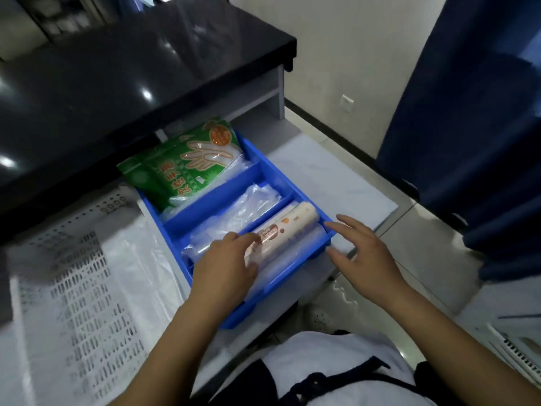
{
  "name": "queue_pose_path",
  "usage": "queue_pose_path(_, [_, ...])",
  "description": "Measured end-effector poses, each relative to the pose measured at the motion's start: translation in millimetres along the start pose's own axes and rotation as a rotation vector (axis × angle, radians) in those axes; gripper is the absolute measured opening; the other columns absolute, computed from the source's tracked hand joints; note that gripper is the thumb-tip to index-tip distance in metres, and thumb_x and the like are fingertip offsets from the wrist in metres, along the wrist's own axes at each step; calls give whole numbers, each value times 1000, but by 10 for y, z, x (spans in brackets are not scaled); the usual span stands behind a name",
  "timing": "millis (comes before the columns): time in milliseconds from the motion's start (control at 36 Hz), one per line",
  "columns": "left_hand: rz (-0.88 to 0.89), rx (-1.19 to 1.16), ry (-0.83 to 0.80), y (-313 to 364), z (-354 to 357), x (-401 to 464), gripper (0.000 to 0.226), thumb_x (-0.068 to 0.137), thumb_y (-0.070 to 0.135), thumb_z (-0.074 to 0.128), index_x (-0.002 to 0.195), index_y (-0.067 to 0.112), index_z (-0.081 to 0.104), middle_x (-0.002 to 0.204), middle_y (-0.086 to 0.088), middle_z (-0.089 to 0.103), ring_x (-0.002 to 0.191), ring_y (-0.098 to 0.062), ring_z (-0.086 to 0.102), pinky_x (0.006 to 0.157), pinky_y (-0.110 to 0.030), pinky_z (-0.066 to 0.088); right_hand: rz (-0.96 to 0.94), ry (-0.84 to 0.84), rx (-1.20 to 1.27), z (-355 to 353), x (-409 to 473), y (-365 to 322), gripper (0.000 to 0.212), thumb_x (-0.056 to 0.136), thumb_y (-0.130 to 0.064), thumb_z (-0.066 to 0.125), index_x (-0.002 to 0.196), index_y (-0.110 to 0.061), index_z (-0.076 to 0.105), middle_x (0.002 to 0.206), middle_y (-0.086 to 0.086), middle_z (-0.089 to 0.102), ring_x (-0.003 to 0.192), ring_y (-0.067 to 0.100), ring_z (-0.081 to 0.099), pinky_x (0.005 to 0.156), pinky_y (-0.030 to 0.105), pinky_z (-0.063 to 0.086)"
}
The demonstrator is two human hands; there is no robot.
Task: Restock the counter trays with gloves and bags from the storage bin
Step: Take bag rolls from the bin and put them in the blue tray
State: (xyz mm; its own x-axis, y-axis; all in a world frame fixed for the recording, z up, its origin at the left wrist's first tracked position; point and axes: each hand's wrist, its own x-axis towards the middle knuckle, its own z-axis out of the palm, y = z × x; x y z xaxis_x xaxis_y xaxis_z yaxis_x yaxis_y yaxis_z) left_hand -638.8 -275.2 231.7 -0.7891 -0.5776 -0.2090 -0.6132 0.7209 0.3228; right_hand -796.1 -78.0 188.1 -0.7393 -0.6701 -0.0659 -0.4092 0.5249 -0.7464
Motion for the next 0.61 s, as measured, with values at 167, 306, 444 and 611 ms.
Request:
queue_pose_path(167, [-111,-26,108,106,54,-108,38,91,29,61,127,42,61,121,15,62,107,-14,59,76,-32,52,-25,-134,-36,-55,208,66,44,92,-30,64,135,-34,55,145,-11,47,126,7,48,95,18,39])
queue_pose_path(306, [-205,-74,168,187,121,-120,33,92,32,63,124,39,65,119,15,62,103,-11,60,74,-29,52,-101,-223,-51,-196,296,112,44,92,-32,63,135,-33,55,138,-12,54,118,6,53,94,19,42])
queue_pose_path(444, [-261,-135,233,253,236,-163,33,93,28,63,125,35,66,121,14,61,108,-13,59,84,-37,53,-224,-287,-90,-382,494,115,46,91,-32,65,135,-34,54,136,-14,55,118,2,47,92,12,34])
queue_pose_path(611, [-318,-95,236,365,380,-216,47,95,24,58,140,35,52,149,5,48,135,-20,45,112,-47,33,-360,-372,-116,-477,654,-1,53,89,-33,68,139,-32,50,147,-7,45,134,8,38,102,21,35])
